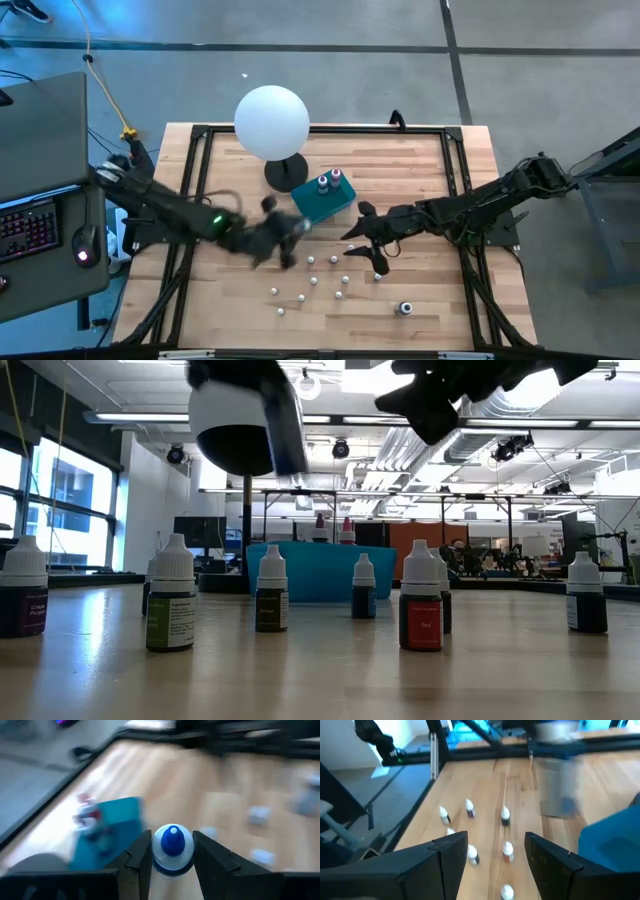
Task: Pick & Place food coloring
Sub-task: Put the large blue food coloring bottle into the bin, then put the large black food coloring bottle into the bin, then put the black food coloring bottle into the bin
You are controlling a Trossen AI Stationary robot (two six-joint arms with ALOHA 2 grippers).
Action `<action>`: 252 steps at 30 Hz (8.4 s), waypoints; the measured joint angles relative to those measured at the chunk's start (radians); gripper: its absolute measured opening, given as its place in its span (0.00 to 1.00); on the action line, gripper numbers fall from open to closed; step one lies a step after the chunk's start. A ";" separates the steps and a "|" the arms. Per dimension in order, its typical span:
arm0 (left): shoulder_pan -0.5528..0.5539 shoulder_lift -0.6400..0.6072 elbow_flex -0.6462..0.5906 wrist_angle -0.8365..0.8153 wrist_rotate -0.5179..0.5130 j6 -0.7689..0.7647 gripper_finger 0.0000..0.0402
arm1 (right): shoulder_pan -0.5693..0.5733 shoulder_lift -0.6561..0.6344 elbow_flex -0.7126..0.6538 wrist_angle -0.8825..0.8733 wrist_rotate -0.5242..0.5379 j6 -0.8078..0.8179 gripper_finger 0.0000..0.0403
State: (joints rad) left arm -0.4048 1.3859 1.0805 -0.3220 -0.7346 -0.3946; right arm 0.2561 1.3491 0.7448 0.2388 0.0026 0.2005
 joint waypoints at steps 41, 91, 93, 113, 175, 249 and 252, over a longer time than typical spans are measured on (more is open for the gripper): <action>0.486 0.344 0.002 0.141 0.164 -0.109 0.28 | 0.000 -0.001 0.000 -0.208 -0.002 -0.087 0.47; -0.058 0.338 0.959 -1.040 0.022 -0.168 0.40 | 0.430 -0.053 0.000 -0.306 0.190 0.030 0.47; -0.113 0.337 1.008 -1.080 0.031 -0.201 0.40 | 0.475 -0.069 0.000 -0.319 0.193 0.091 0.47; -0.381 0.338 1.019 -1.117 -0.094 -0.378 0.40 | 0.612 -0.073 -0.288 0.009 0.197 0.114 0.47; -0.289 0.311 1.011 -1.249 0.204 -0.193 0.40 | -0.187 0.630 0.484 0.098 0.644 -0.055 0.28; -0.315 -0.293 -0.573 0.396 0.210 -0.239 0.40 | 0.369 -0.047 -0.011 -0.120 0.146 -0.140 0.25; -0.275 -0.290 -0.606 0.472 0.232 -0.208 0.40 | 0.402 -0.053 -0.135 0.087 0.163 -0.153 0.25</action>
State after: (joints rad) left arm -0.6800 1.0954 0.4743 0.1501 -0.5022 -0.6023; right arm 0.6578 1.2957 0.6096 0.3260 0.1656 0.0474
